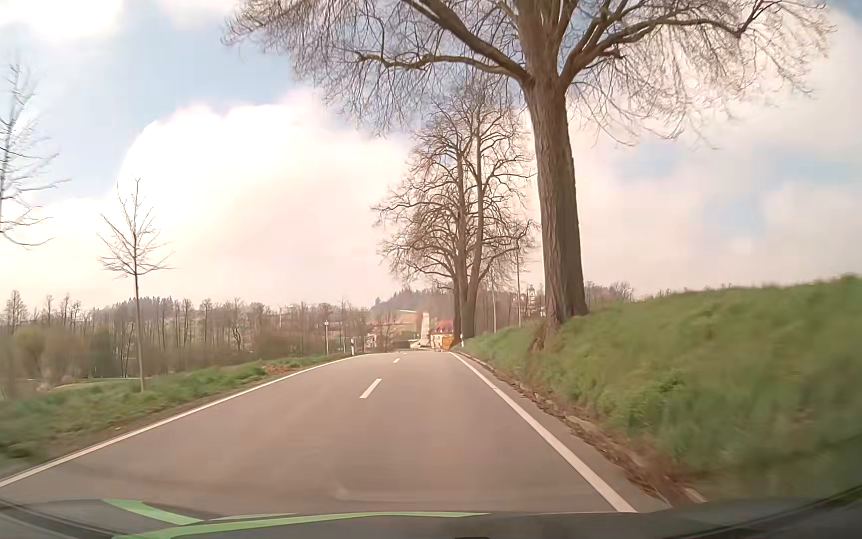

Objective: Follow the waypoints while adhering to traffic rules and regulations

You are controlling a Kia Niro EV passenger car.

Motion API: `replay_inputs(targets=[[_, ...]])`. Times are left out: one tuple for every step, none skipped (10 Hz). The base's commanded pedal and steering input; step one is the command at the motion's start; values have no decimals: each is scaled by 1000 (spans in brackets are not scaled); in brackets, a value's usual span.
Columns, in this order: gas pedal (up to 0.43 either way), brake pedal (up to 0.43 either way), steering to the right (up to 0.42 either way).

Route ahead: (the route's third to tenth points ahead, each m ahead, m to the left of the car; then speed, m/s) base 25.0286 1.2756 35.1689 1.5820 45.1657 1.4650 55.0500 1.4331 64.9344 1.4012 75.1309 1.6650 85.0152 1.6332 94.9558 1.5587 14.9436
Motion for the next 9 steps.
replay_inputs(targets=[[150, 0, 0], [150, 0, 0], [150, 0, 0], [150, 0, 0], [150, 0, -1], [150, 0, -1], [138, 0, -1], [138, 0, -1], [130, 0, -1]])
